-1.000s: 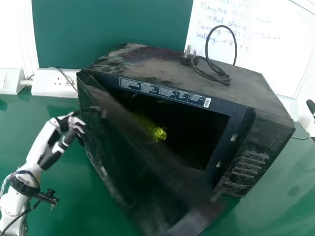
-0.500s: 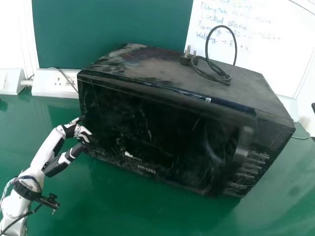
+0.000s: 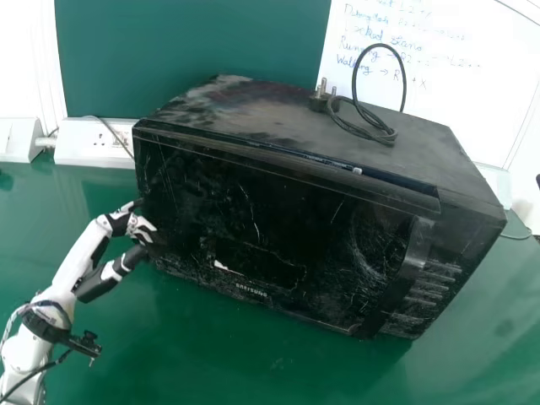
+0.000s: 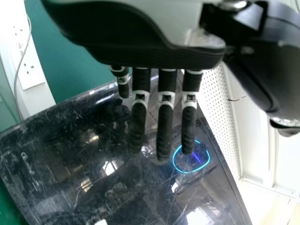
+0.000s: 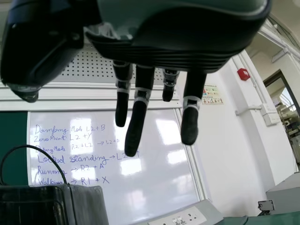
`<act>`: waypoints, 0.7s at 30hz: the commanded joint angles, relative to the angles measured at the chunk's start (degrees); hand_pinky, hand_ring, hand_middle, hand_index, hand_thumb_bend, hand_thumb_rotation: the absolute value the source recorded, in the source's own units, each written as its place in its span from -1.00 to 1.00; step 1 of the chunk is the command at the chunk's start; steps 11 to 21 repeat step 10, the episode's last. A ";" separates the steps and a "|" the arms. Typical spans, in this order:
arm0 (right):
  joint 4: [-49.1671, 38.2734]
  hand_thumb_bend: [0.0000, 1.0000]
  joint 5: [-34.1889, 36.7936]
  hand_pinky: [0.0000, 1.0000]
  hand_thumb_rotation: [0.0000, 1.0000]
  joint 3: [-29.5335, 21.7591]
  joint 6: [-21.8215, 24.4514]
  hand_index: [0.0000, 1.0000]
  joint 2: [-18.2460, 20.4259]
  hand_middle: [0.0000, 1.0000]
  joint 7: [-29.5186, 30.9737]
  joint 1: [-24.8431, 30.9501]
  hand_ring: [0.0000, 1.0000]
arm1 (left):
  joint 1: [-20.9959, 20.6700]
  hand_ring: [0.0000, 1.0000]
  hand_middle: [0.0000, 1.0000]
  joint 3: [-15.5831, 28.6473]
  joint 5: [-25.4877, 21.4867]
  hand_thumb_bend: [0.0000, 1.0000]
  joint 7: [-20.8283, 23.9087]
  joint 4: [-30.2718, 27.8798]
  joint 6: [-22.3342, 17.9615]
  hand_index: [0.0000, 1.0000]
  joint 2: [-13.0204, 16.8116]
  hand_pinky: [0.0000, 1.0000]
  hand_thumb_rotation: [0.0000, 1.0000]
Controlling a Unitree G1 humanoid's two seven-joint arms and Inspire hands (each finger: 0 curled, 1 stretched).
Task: Put biscuit inside oven
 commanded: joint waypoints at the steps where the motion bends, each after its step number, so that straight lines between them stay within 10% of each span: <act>1: 0.10 0.74 1.38 -0.30 0.02 -0.48 0.40 0.42 -0.08 0.04 0.24 -1.04 -0.13 | -0.33 -0.39 -0.25 0.05 0.48 0.03 0.87 0.35 0.34 -0.04 0.71 -0.49 -0.88; 10: 1.54 0.65 4.06 -0.27 -0.13 -0.98 -0.65 0.37 -0.60 0.03 0.61 -1.05 -0.12 | 0.07 -0.40 -0.25 1.67 -3.58 0.02 1.03 -1.87 10.43 -0.03 1.08 -0.52 -0.89; 21: 1.54 0.65 4.06 -0.27 -0.13 -0.98 -0.65 0.37 -0.60 0.03 0.61 -1.05 -0.12 | 0.07 -0.40 -0.25 1.67 -3.58 0.02 1.03 -1.87 10.43 -0.03 1.08 -0.52 -0.89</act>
